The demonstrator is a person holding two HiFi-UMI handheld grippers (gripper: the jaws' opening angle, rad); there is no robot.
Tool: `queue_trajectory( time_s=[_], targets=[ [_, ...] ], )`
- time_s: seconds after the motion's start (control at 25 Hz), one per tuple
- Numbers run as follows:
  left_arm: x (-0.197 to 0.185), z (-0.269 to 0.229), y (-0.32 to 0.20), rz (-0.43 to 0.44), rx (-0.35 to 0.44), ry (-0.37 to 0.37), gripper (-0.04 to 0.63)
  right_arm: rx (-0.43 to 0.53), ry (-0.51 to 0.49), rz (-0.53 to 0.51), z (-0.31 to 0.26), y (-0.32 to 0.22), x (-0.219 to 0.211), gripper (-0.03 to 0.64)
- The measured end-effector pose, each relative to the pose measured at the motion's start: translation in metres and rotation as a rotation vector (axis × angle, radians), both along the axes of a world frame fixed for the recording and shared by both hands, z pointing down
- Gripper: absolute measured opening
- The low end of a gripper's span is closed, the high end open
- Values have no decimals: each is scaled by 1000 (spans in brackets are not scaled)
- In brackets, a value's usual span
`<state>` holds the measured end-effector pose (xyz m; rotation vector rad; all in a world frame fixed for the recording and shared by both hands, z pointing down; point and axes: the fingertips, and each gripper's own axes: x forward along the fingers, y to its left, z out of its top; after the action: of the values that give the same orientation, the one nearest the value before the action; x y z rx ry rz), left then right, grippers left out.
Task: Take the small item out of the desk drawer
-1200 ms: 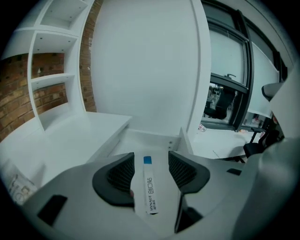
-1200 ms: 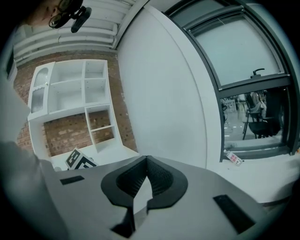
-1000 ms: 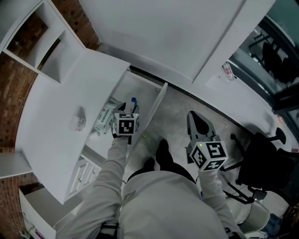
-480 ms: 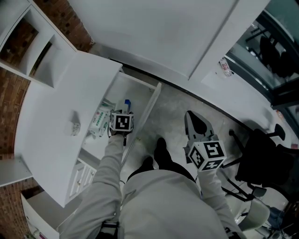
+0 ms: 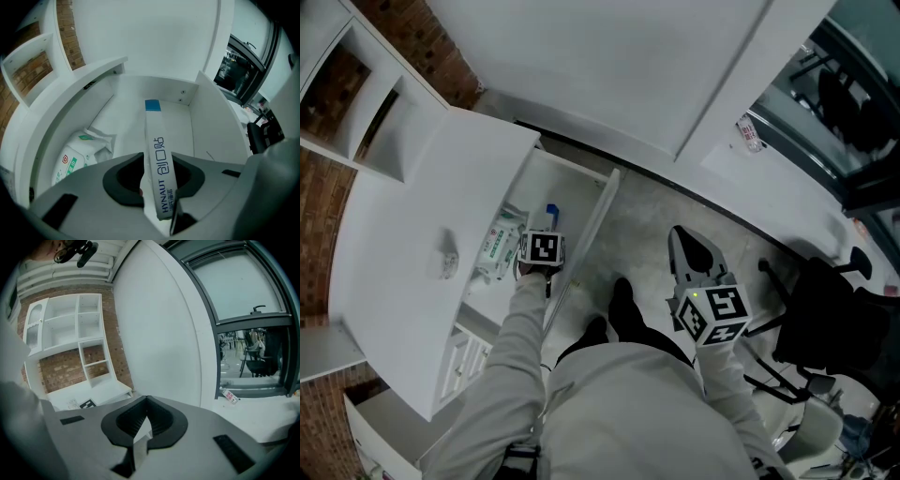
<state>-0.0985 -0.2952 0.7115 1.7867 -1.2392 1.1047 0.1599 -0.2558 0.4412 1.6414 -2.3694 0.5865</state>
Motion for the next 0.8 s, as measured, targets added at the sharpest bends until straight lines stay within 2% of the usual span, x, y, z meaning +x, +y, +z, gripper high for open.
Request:
queue_trajectory(
  time_s=[0.12, 0.2, 0.44, 0.8],
  targets=[
    [-2, -8, 1, 2, 6, -18, 81, -7, 3, -2, 2, 1, -2, 29],
    [-7, -15, -1, 4, 18, -44, 77, -8, 3, -5, 2, 1, -3, 29],
    [0, -20, -2, 17, 45, 5, 72, -7, 0, -23, 2, 0, -11, 29],
    [-14, -79, -21, -9, 216, 16, 72, 4, -21, -61, -4, -1, -29, 29]
  ],
)
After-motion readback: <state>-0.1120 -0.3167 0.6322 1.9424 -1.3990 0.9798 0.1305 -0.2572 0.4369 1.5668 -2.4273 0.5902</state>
